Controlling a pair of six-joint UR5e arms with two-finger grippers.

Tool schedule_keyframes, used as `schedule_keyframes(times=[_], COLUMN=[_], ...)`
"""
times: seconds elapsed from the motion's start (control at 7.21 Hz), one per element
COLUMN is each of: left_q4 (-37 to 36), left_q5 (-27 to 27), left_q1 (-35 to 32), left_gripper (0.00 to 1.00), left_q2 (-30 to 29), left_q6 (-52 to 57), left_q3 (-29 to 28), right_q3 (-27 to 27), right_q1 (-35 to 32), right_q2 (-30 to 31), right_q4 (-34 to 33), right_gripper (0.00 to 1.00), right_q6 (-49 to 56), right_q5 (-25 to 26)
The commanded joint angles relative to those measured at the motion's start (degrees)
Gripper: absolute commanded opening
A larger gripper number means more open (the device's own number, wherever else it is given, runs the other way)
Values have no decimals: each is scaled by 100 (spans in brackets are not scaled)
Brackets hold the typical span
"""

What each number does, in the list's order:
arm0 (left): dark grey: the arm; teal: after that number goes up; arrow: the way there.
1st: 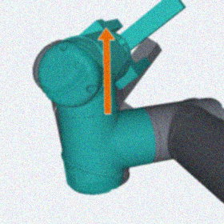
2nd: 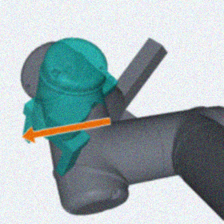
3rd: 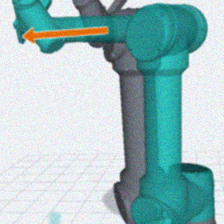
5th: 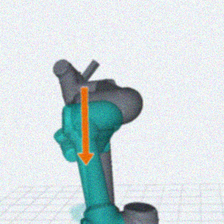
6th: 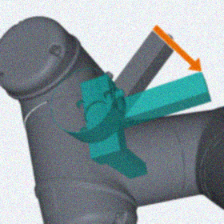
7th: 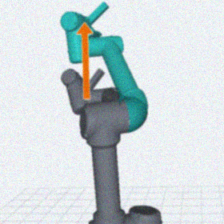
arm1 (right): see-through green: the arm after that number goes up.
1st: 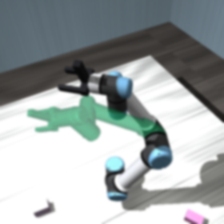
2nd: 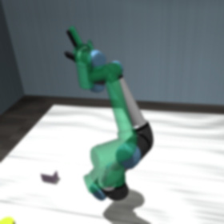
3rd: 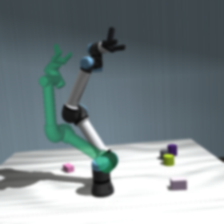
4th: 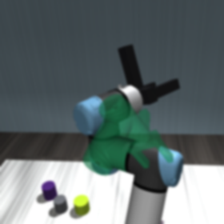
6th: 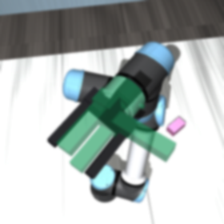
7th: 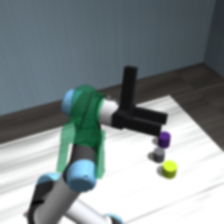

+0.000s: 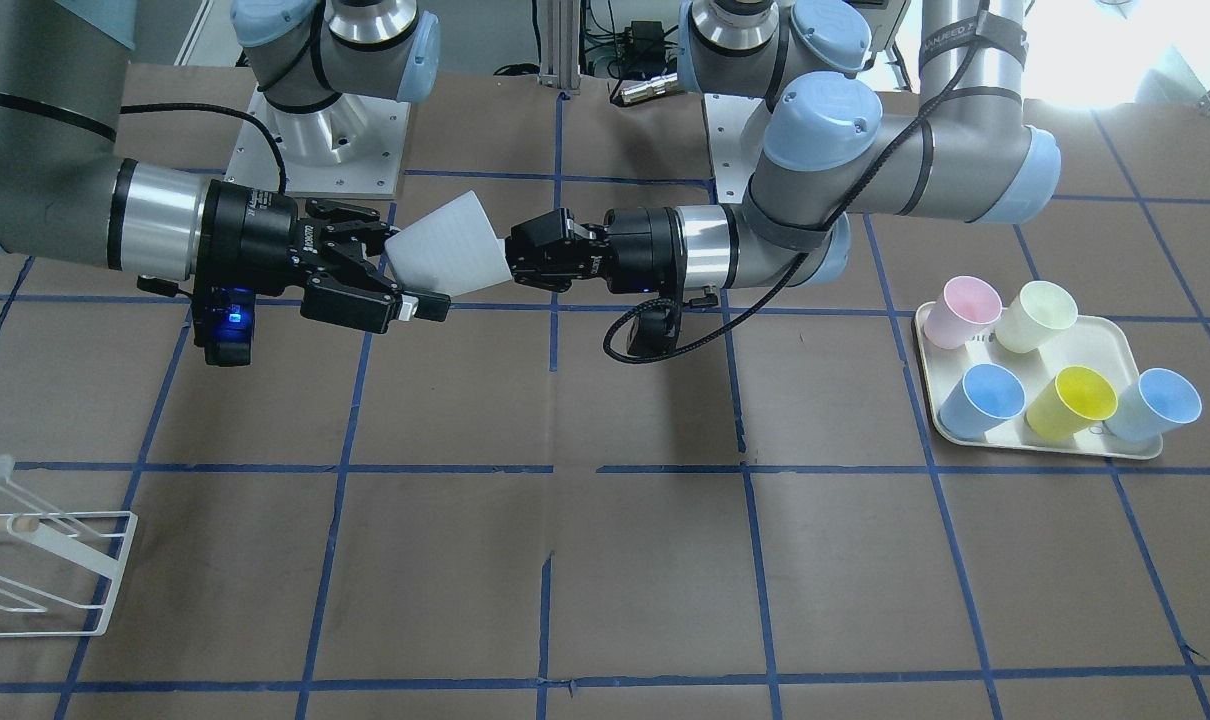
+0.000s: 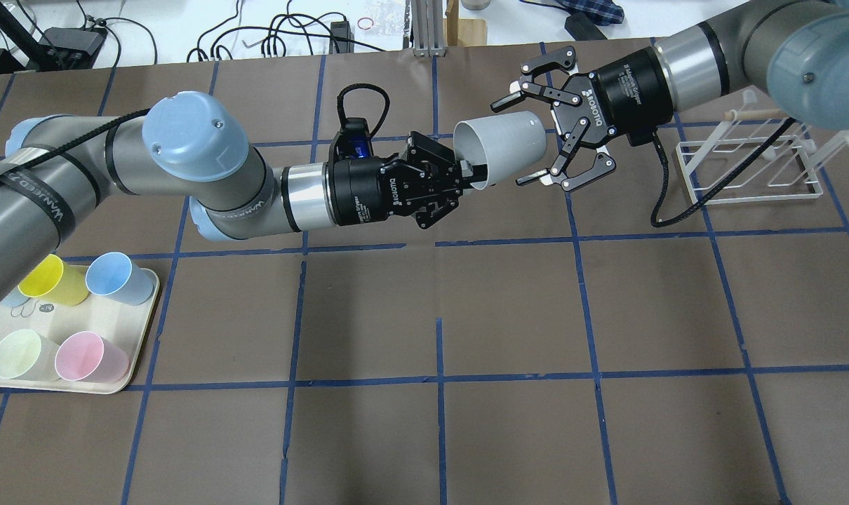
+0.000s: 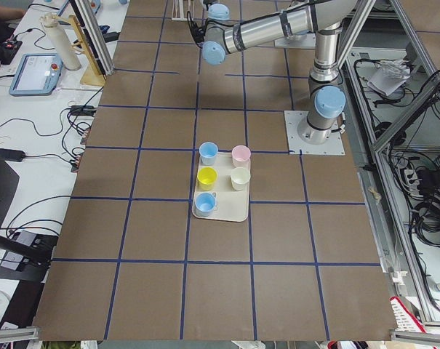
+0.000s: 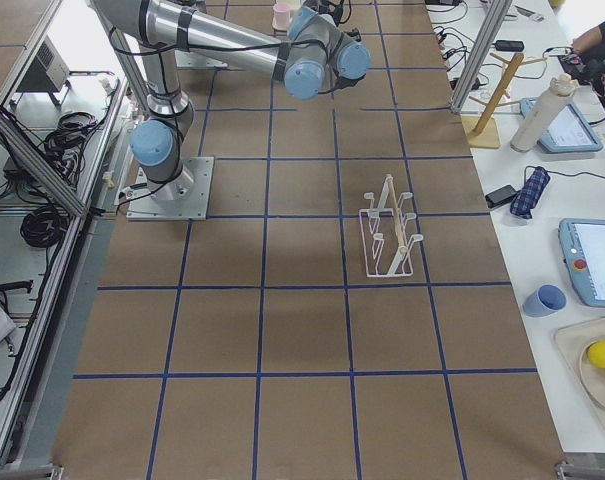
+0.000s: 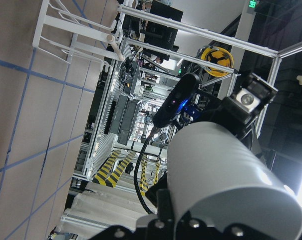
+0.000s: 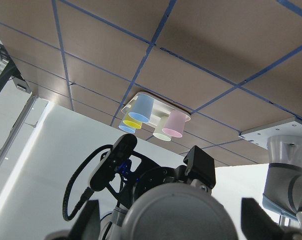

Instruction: Transfer IKEA cup to right arm and place on rack

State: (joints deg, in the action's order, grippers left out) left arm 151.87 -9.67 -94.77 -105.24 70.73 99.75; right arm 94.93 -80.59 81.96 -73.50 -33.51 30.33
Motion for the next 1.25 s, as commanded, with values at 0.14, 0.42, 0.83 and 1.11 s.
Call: schedule_keyframes(times=[0.14,0.42,0.83,1.11], left_q4=[1,1,9,36], left_q5=[0,0,0,52], left_q1=[-6,3,3,98], left_gripper=[0,16,37,81], left_q2=[12,12,12,30], left_q6=[-7,-33,-68,-59], left_q3=[0,0,0,0], right_q3=[-62,-80,-97,-202], right_q1=[0,17,61,96], right_q2=[4,4,4,-5], right_q4=[29,29,11,-24], right_gripper=[85,58,37,37], right_q6=[-15,2,-7,11], right_q5=[17,17,17,174])
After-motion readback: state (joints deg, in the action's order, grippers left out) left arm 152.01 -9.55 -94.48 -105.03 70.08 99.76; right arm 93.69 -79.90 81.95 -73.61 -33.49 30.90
